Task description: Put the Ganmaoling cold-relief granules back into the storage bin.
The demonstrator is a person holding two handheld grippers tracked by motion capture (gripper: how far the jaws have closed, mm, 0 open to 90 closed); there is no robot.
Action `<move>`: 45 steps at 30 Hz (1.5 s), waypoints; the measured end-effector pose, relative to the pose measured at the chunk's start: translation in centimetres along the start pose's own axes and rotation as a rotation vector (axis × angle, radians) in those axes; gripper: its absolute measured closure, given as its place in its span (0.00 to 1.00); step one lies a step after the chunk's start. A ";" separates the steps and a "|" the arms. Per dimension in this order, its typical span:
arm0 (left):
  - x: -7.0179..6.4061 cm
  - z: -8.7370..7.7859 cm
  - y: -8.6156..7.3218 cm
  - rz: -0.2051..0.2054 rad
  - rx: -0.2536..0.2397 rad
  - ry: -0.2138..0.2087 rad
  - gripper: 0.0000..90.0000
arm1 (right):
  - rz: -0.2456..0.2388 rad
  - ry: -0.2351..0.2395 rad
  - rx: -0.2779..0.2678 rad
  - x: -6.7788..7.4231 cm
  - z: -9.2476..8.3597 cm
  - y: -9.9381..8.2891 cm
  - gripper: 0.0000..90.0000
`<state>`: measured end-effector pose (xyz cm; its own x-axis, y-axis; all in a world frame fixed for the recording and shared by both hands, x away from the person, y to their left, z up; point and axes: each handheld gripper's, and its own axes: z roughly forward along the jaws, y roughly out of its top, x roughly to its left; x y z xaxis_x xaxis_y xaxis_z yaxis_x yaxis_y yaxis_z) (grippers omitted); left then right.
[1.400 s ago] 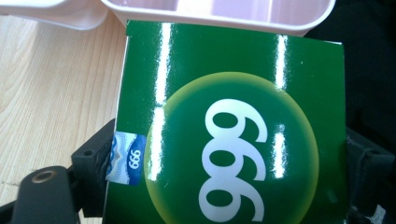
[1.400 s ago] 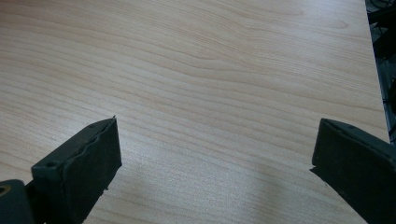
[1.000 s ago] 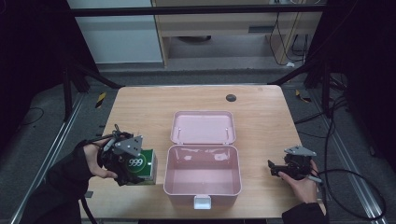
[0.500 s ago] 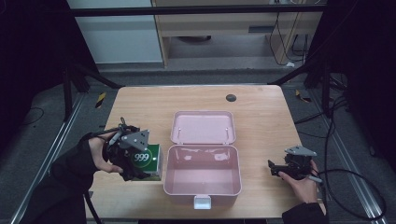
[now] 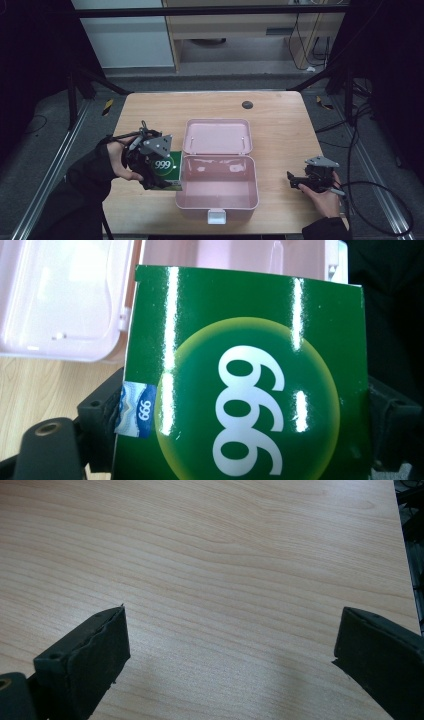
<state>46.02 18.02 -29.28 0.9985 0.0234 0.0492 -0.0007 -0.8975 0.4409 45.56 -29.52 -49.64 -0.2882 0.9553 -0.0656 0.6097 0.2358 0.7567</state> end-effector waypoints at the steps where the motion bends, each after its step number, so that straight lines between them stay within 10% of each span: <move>1: 0.1 0.1 0.2 0.002 -0.001 -0.001 0.15 | 0.000 0.000 0.000 0.0 0.0 0.0 0.02; 45: 1.1 5.6 6.3 0.084 0.029 -0.050 0.15 | 0.000 0.006 0.003 0.1 0.1 0.0 0.02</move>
<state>47.47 9.90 -31.49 0.9965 -0.0738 0.0394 -0.0834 -0.9080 0.4106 45.57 -29.44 -49.68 -0.2927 0.9542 -0.0618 0.6121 0.2366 0.7546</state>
